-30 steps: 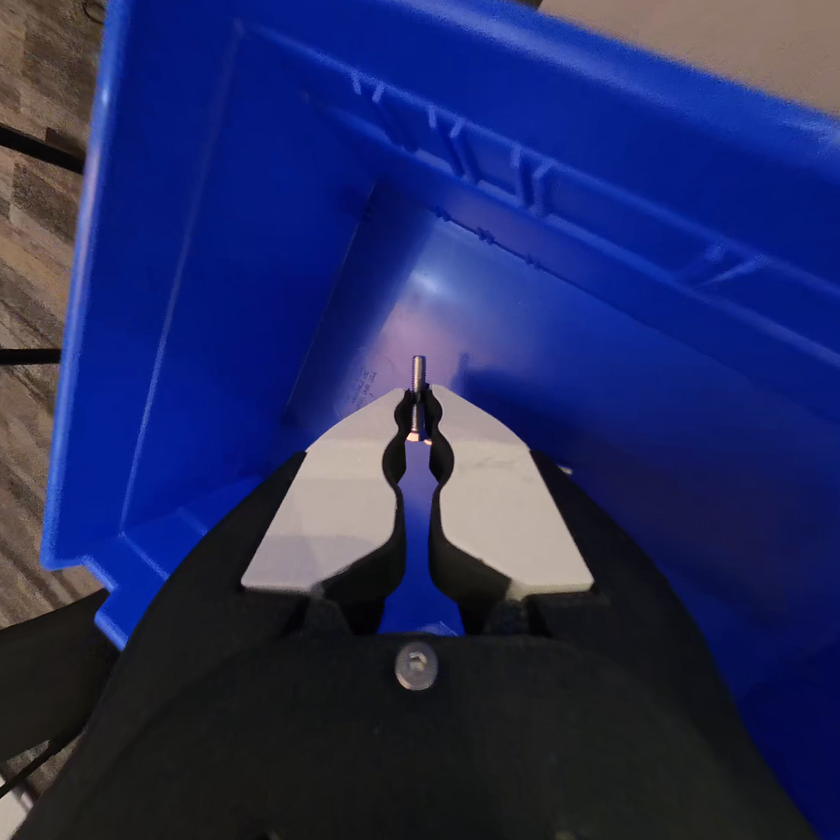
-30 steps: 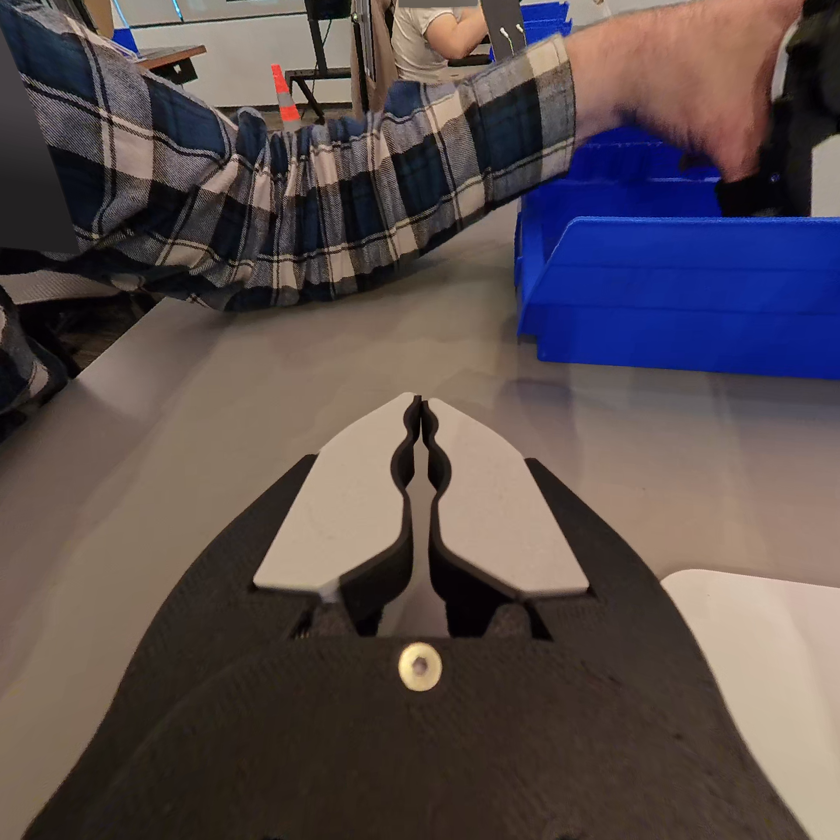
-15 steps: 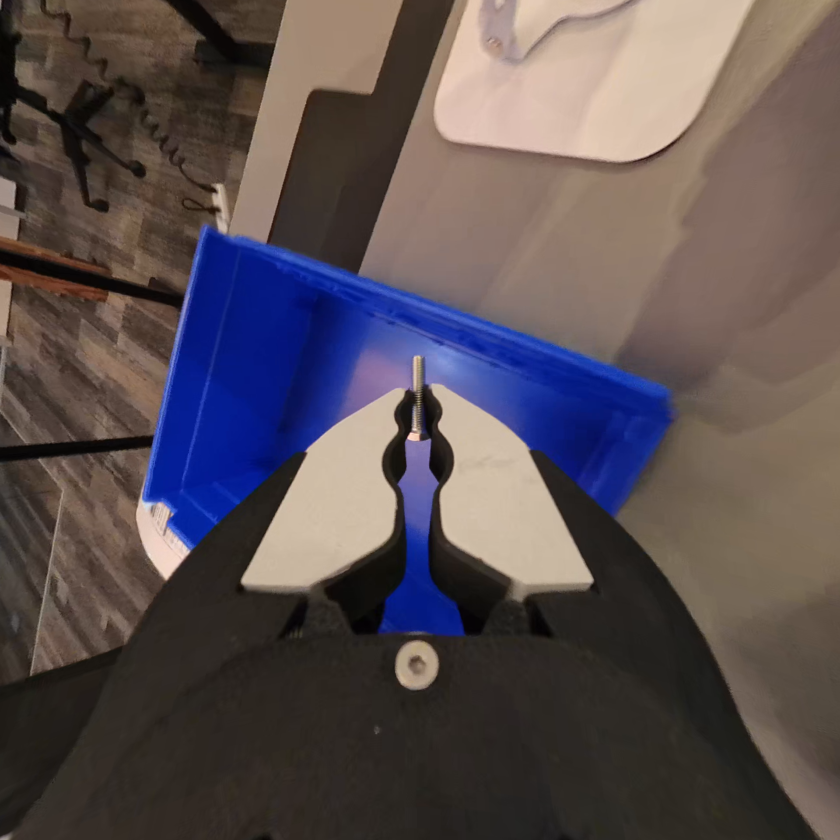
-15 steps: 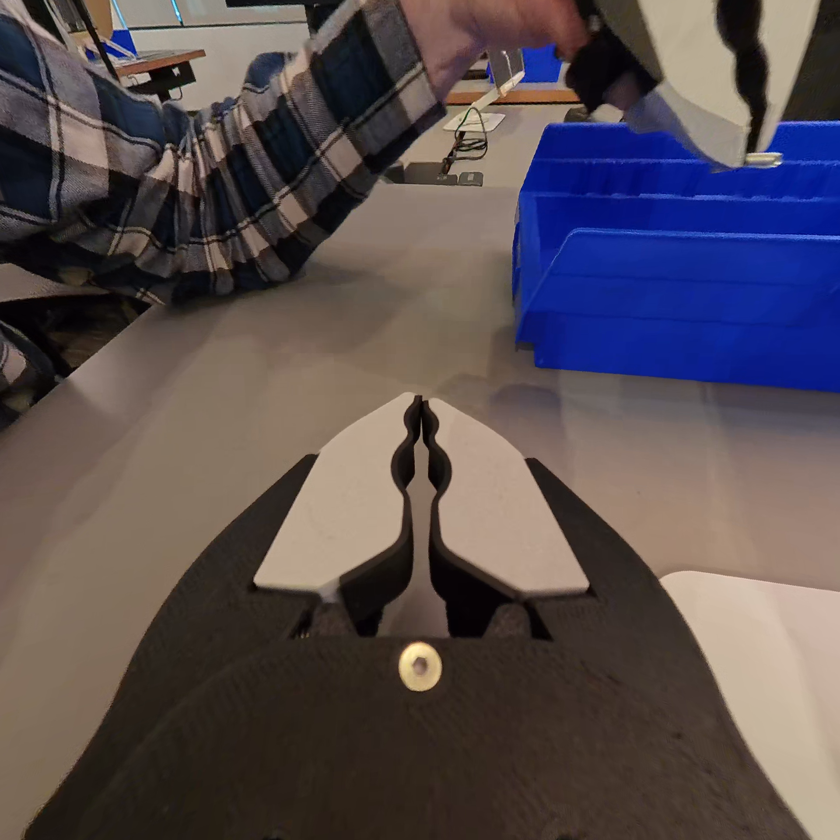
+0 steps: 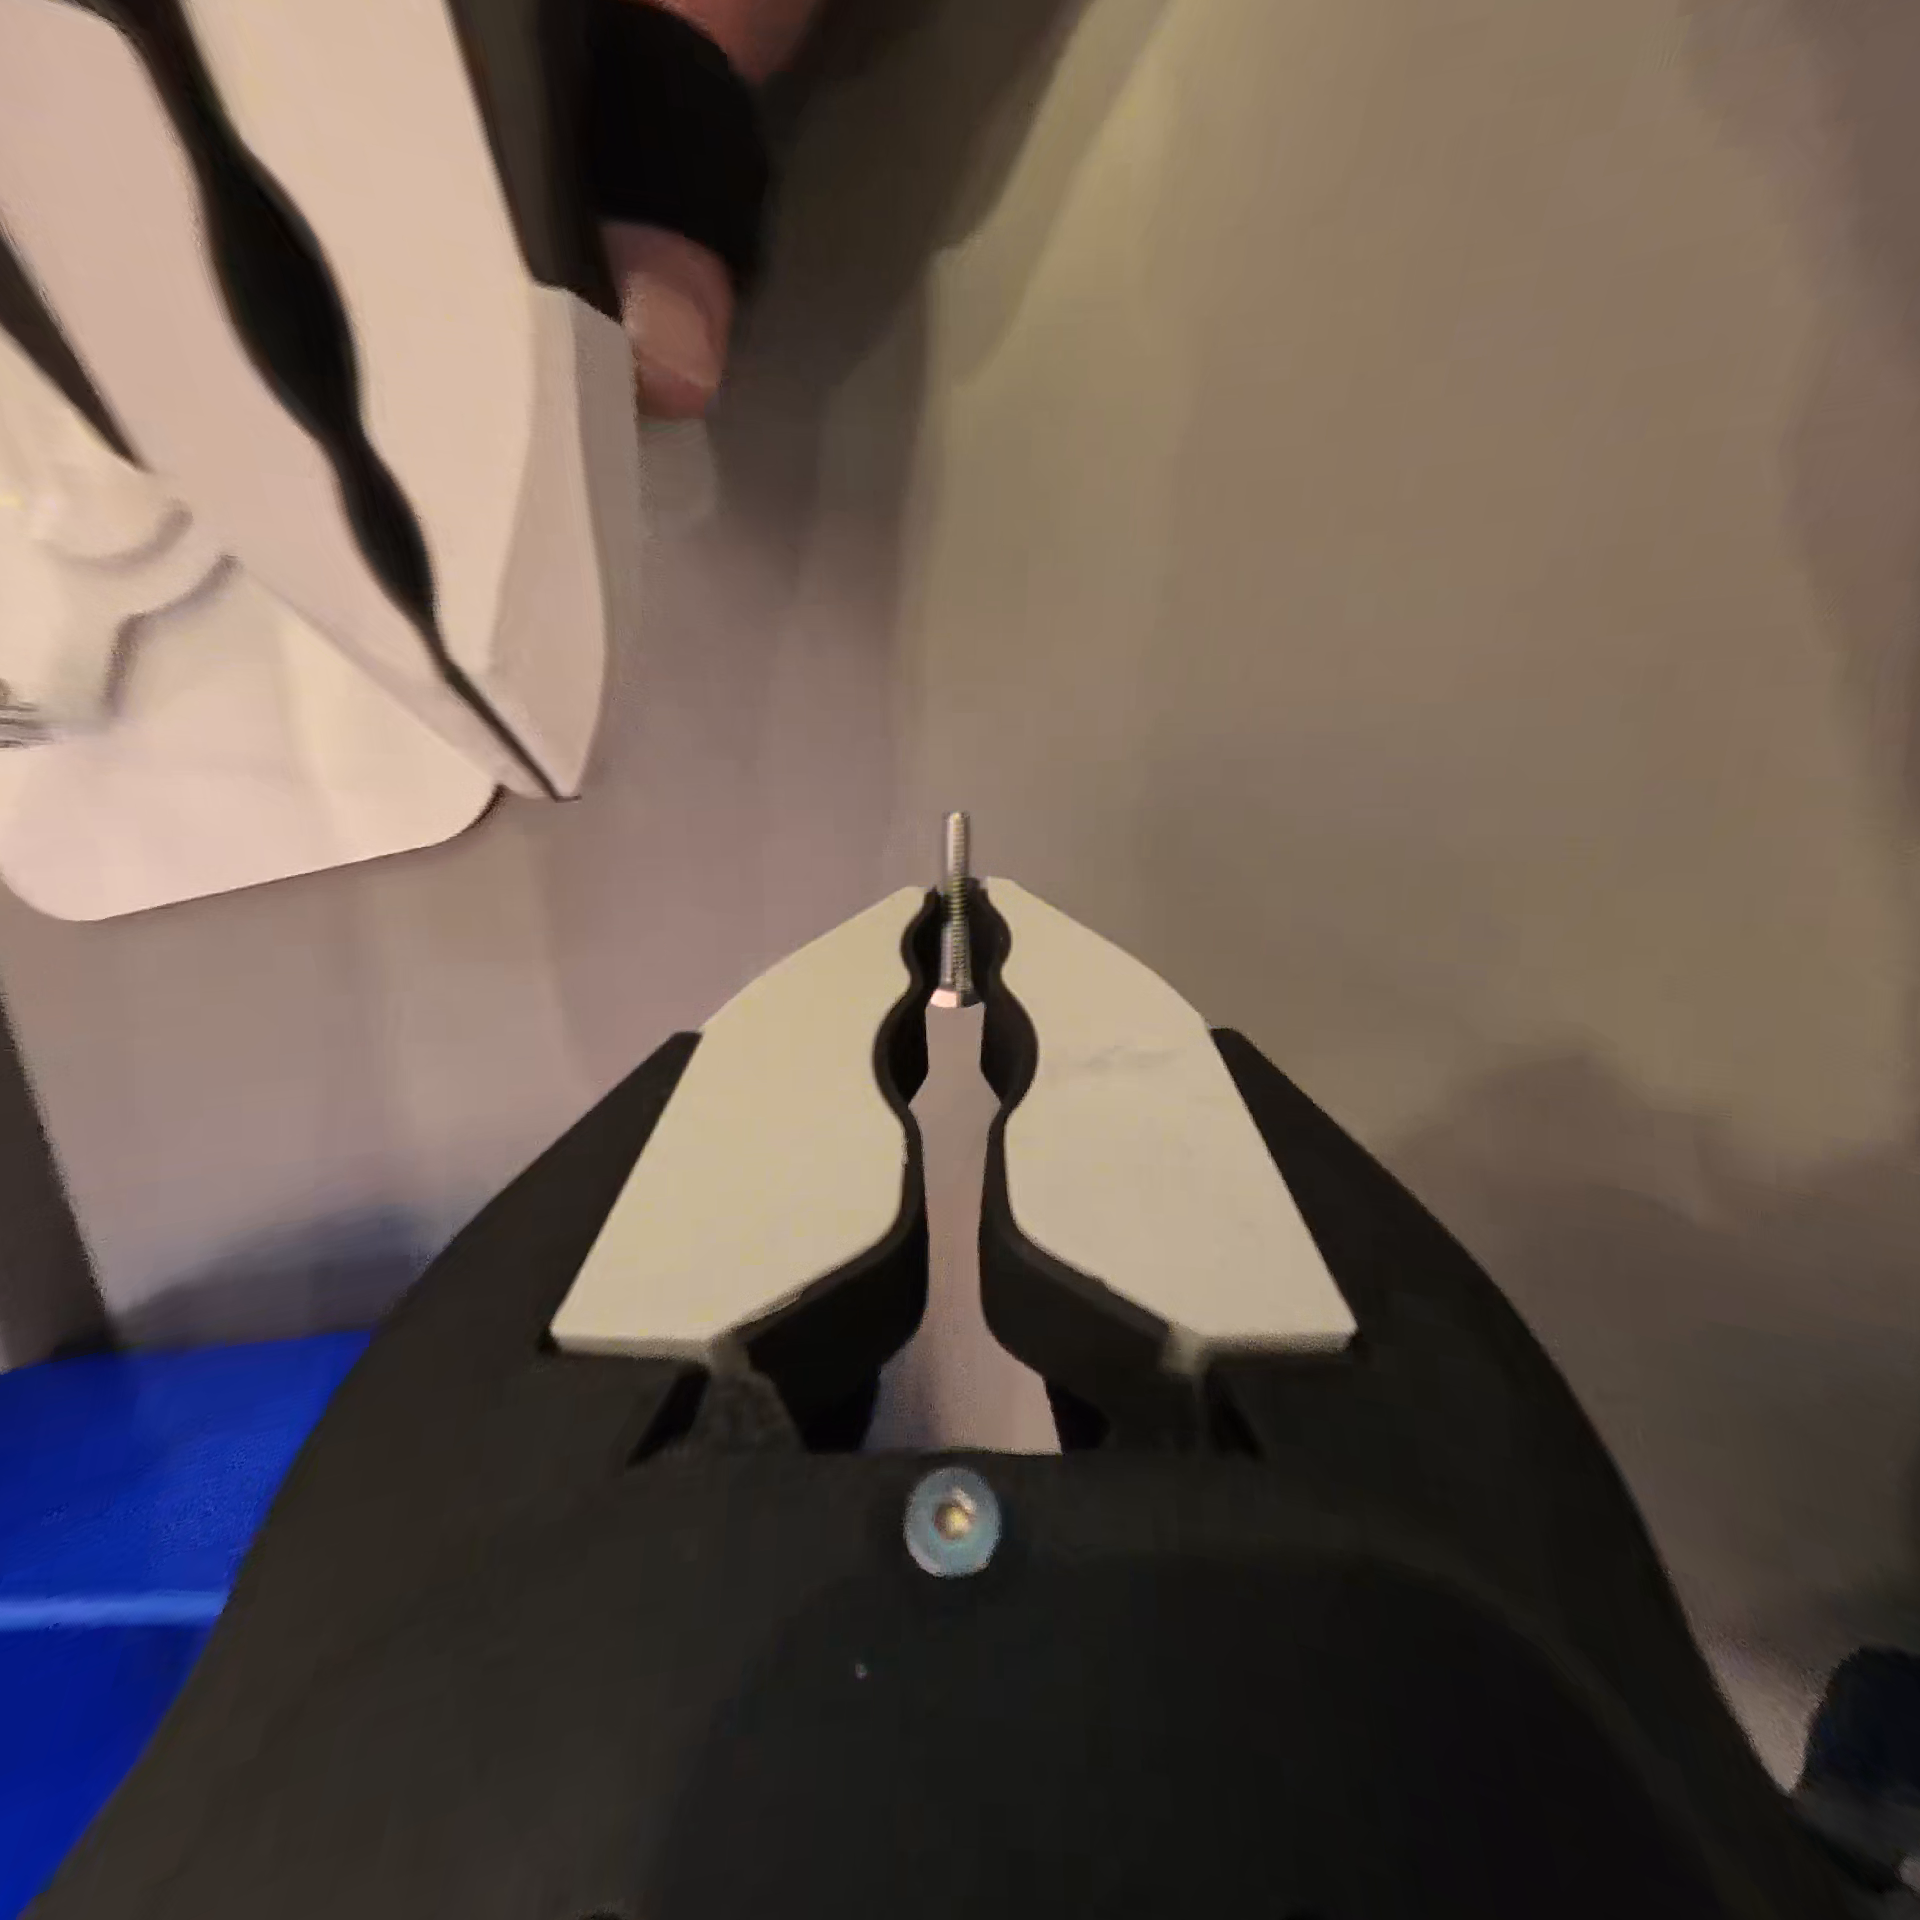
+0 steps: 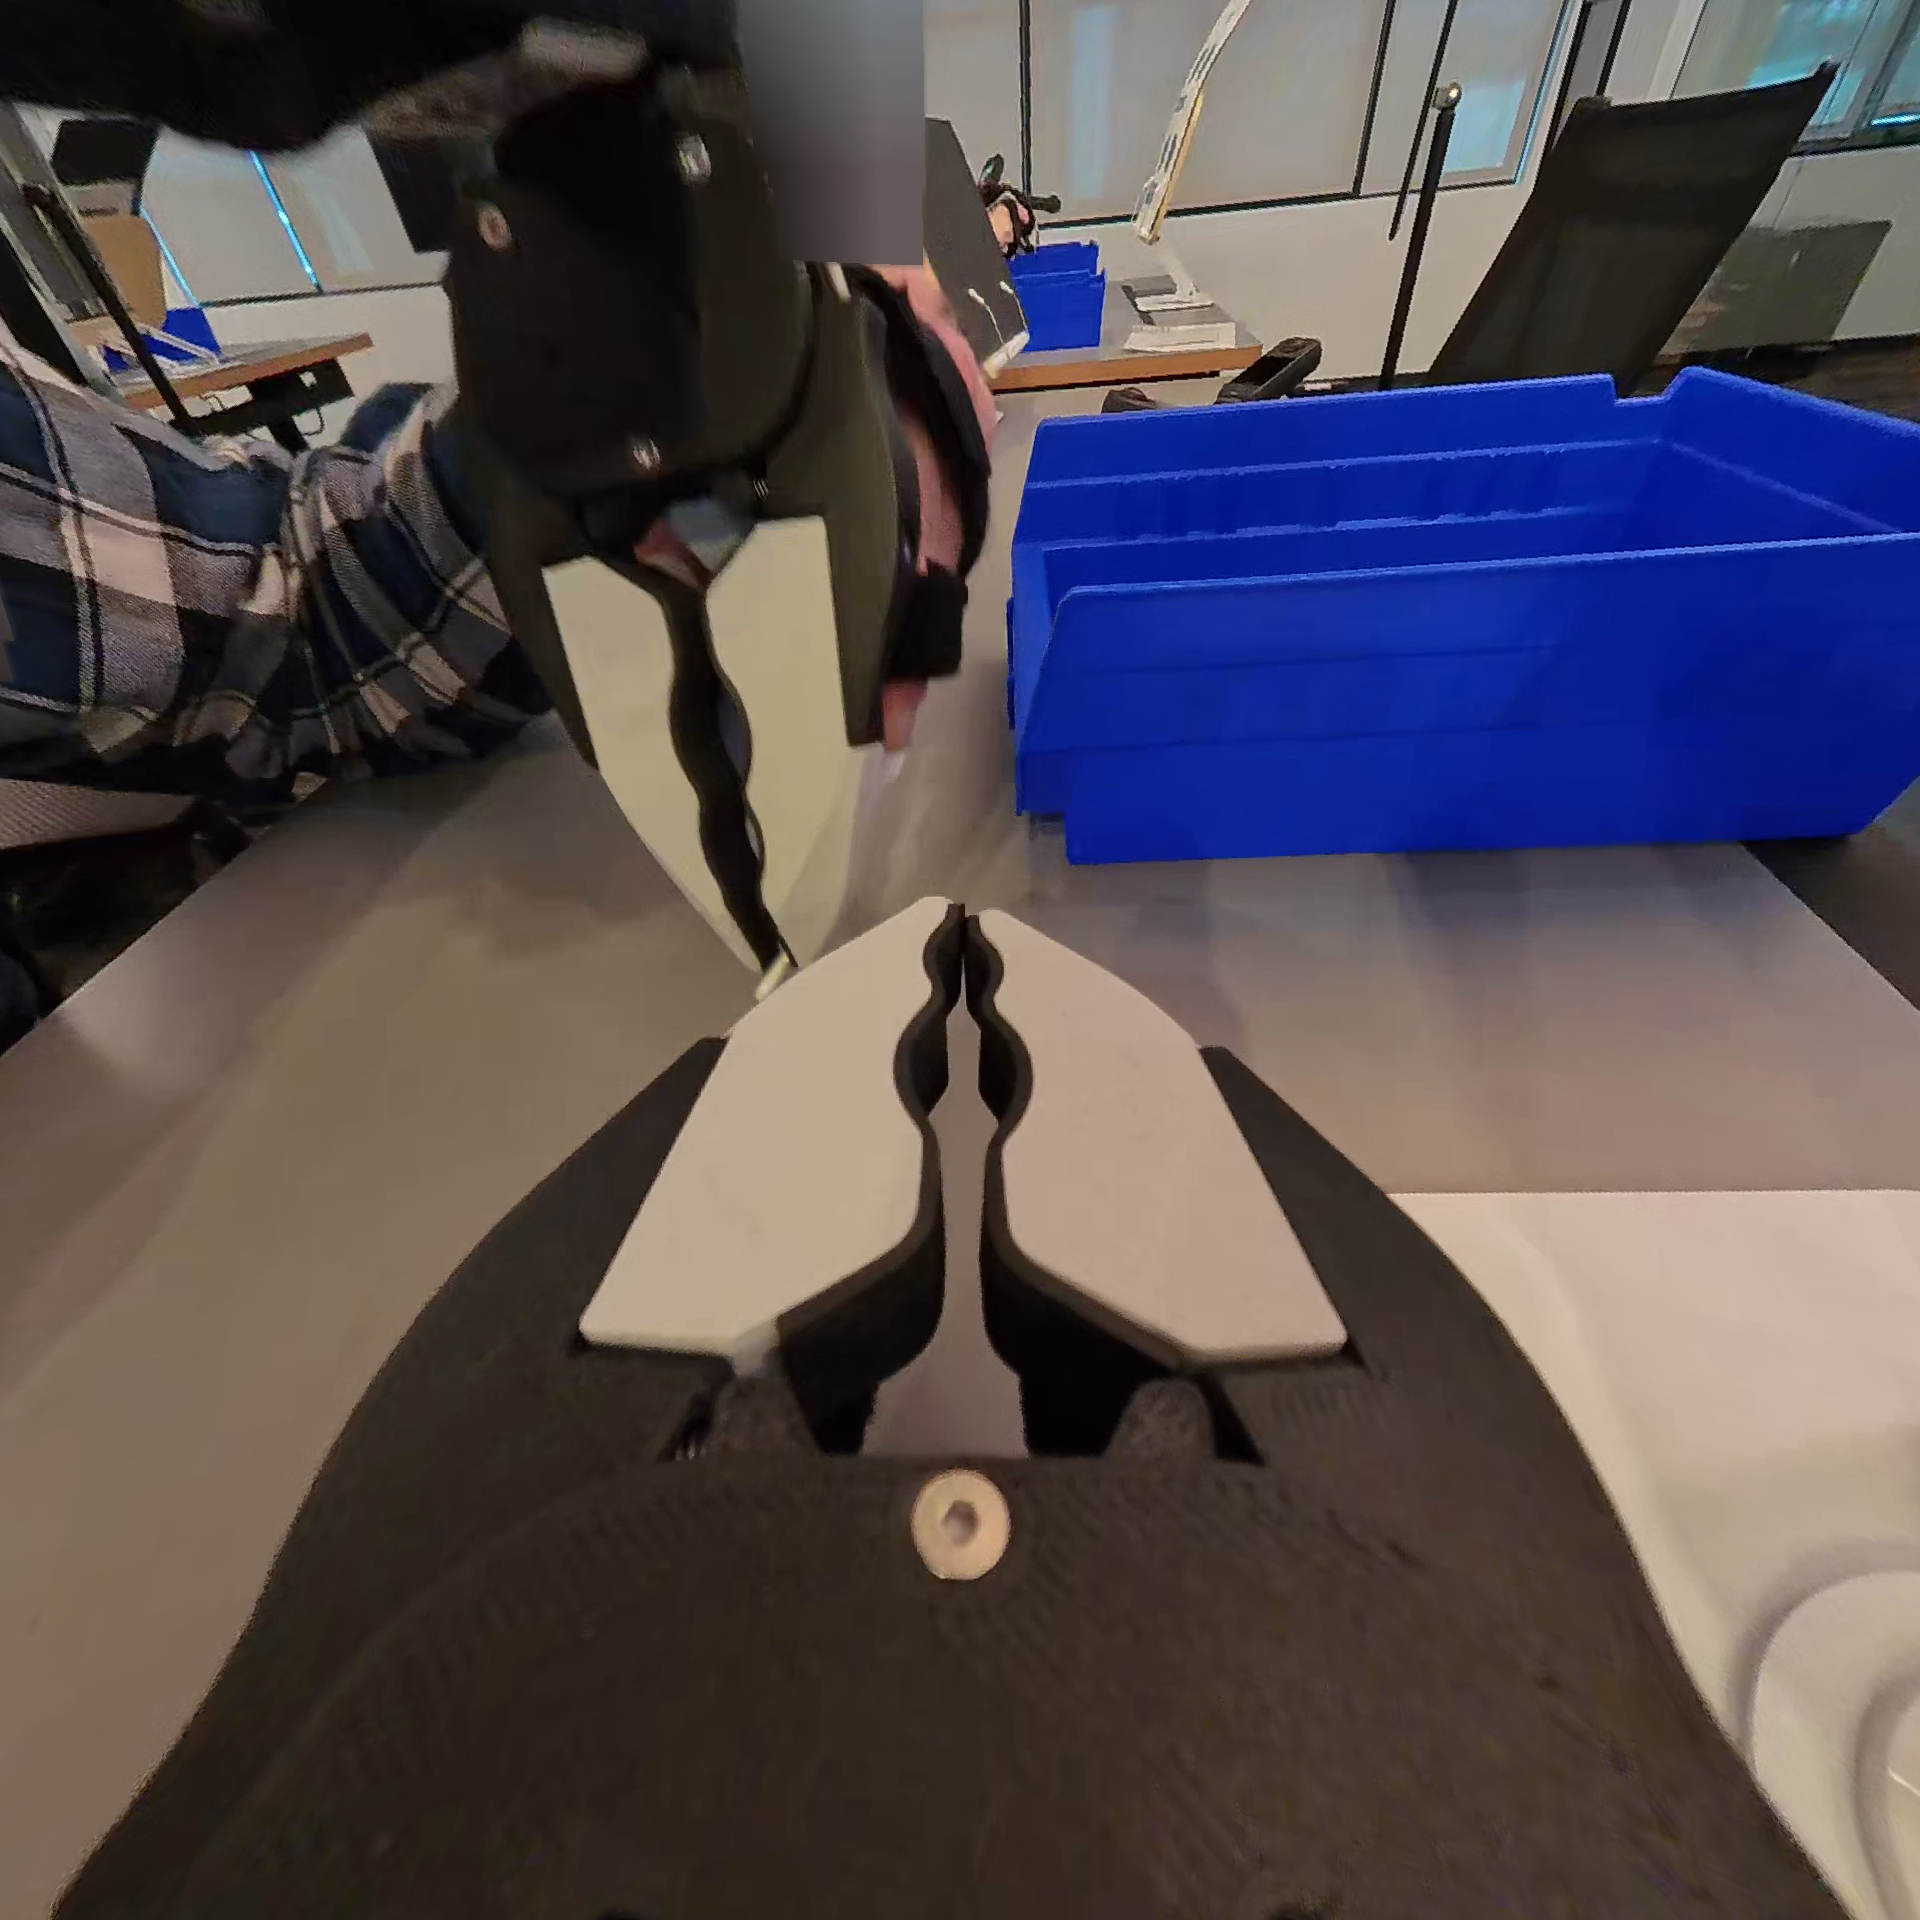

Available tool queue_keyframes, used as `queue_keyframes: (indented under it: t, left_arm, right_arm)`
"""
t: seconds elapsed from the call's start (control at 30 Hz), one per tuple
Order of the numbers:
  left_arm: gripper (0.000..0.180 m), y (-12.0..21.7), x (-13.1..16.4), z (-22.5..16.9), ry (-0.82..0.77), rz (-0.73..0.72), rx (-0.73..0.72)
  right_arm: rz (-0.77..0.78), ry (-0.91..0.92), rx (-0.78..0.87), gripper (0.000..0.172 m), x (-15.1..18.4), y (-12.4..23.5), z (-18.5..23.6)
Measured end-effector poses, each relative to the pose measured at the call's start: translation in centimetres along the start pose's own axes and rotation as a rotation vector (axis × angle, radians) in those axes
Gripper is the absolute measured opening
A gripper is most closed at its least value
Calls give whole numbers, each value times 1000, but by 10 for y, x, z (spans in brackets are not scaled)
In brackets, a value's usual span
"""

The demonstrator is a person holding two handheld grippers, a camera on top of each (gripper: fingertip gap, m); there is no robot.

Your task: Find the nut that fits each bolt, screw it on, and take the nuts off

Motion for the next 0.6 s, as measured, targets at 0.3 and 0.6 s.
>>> queue_keyframes:
  t: [0.3, 0.6]
  left_arm:
    - [5, -29, 9, -5, 18, 56, 110]
    - [10, -44, 11, -9, 47, 57, 210]
  right_arm:
    - [7, 12, -6, 0, 0, -1, 1]
    - [15, 21, -10, 0, 1, -2, 2]
Point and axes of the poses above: each gripper's, where its closed fingertips meet, y back along the fingers, x out of its underside, z = x × y across the jaws, the point moved 7 cm from there along y, back along the fingers, and after that the axes turned 6 degrees about z, right-handed, at the moved point
